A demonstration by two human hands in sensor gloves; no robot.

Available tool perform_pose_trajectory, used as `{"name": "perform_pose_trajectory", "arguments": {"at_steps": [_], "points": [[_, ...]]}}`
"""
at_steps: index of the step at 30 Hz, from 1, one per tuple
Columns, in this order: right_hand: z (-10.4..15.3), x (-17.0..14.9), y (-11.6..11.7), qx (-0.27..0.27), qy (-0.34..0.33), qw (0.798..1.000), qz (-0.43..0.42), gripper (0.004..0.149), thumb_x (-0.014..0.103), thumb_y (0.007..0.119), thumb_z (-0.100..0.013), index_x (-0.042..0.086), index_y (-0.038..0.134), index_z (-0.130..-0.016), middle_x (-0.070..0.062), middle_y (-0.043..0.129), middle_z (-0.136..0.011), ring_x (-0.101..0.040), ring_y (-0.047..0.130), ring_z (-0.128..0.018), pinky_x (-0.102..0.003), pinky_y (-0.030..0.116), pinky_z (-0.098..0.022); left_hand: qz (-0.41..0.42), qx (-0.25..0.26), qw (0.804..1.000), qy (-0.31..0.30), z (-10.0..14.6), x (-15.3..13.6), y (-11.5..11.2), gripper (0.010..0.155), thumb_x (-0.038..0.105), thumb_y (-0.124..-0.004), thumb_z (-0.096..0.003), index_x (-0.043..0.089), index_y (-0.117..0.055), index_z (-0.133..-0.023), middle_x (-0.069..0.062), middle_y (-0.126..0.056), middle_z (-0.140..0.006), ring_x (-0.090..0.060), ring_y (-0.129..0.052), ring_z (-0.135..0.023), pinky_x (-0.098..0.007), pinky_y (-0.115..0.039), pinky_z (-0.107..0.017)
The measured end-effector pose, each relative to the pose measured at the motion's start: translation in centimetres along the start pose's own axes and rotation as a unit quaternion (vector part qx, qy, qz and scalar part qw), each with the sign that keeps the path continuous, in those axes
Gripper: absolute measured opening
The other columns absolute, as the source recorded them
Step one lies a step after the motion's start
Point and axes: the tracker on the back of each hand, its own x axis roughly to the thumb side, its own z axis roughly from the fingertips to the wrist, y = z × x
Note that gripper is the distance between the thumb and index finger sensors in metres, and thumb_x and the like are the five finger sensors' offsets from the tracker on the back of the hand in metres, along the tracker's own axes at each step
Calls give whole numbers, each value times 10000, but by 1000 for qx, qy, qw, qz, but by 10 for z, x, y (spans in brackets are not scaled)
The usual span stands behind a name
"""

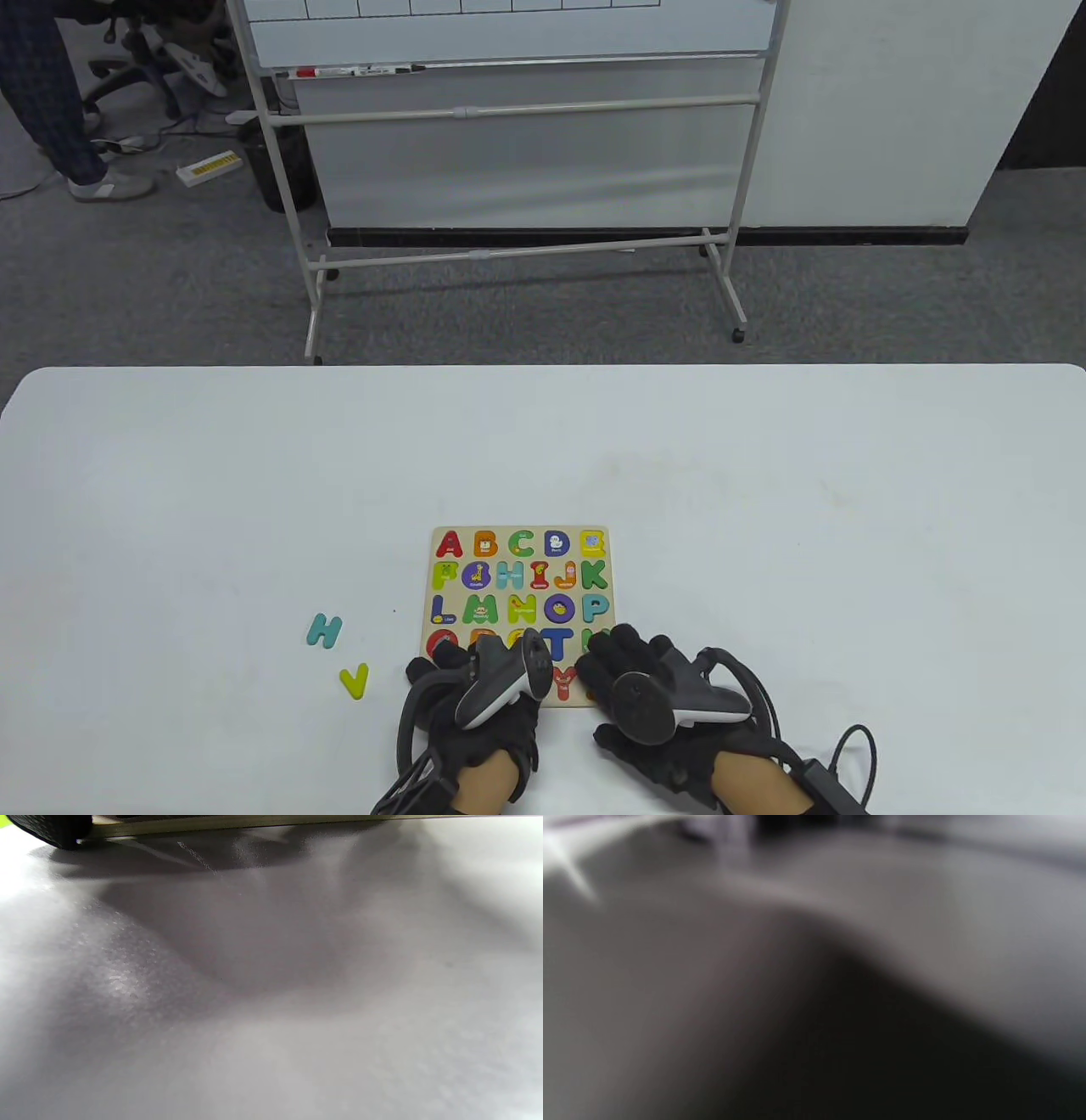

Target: Hold alphabet puzzle board and insert letter blocks into matching slots

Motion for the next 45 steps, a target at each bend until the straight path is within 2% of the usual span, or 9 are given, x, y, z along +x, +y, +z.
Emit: {"name": "perform_pose_trajectory", "arguments": {"at_steps": [9,21,25,29,33,36,38,41,45], "points": [[-5,3,8,36,1,999,28,876,692,250,-452,207,-239,-992,-103,-290,-1063,-363,-225,-1013,-617,29,-719,3,3,1000,0,0,-1,0,842,571,-445,-496,-10,-193,-1050,-442,-209,-1018,-779,-356,-893,-736,-607,-564],[-6,3,9,46,-5,999,22,926,724,264,-446,177,-262,-978,-125,-317,-1042,-381,-250,-989,-607,-4,-700,5,-10,1000,-6,0,-3,1,862,583,-457,-498,-4,-172,-1062,-440,-190,-1029,-770,-338,-902,-726,-594,-581],[-6,3,9,47,-7,999,19,926,725,268,-448,181,-261,-977,-123,-319,-1042,-382,-253,-987,-608,-7,-698,1,-8,1000,-11,3,-4,9,863,587,-508,-502,8,-240,-1083,-428,-254,-1051,-746,-420,-907,-725,-623,-568],[-6,3,9,48,-7,999,15,933,729,274,-451,181,-269,-976,-126,-321,-1038,-379,-255,-985,-598,-13,-695,34,39,997,-51,22,-10,33,830,583,-536,-499,35,-357,-1096,-357,-380,-1089,-658,-599,-932,-729,-639,-563],[-6,3,9,47,-7,999,12,932,731,279,-454,184,-263,-979,-112,-317,-1042,-376,-252,-987,-591,-13,-697,120,115,980,-114,51,-36,67,795,569,-617,-487,66,-488,-1088,-325,-533,-1070,-604,-695,-926,-706,-624,-591],[-6,2,8,46,-6,999,8,931,733,287,-457,189,-257,-982,-112,-313,-1044,-373,-248,-989,-590,-10,-697,133,130,962,-199,53,-66,76,824,571,-649,-486,263,-218,-1118,-287,-368,-1126,-601,-521,-1008,-709,-522,-649],[-6,1,7,42,-7,999,-6,933,740,308,-465,197,-236,-995,-102,-296,-1056,-367,-235,-997,-586,-3,-700,90,138,972,-168,49,-90,76,855,581,-655,-490,261,-157,-1107,-269,-337,-1126,-582,-489,-1020,-698,-503,-659],[-7,1,7,45,-7,999,-7,936,741,311,-466,198,-242,-992,-108,-303,-1050,-367,-243,-990,-584,-12,-696,20,152,984,-94,40,-126,62,837,572,-693,-476,251,-250,-1110,-248,-370,-1121,-580,-496,-1021,-707,-494,-662],[-7,0,7,44,-8,999,-11,937,741,318,-470,198,-235,-996,-99,-298,-1054,-364,-239,-993,-582,-10,-696,4,134,990,-29,23,-153,34,746,536,-734,-471,184,-481,-1077,-227,-643,-1014,-398,-892,-770,-640,-617,-623]]}}
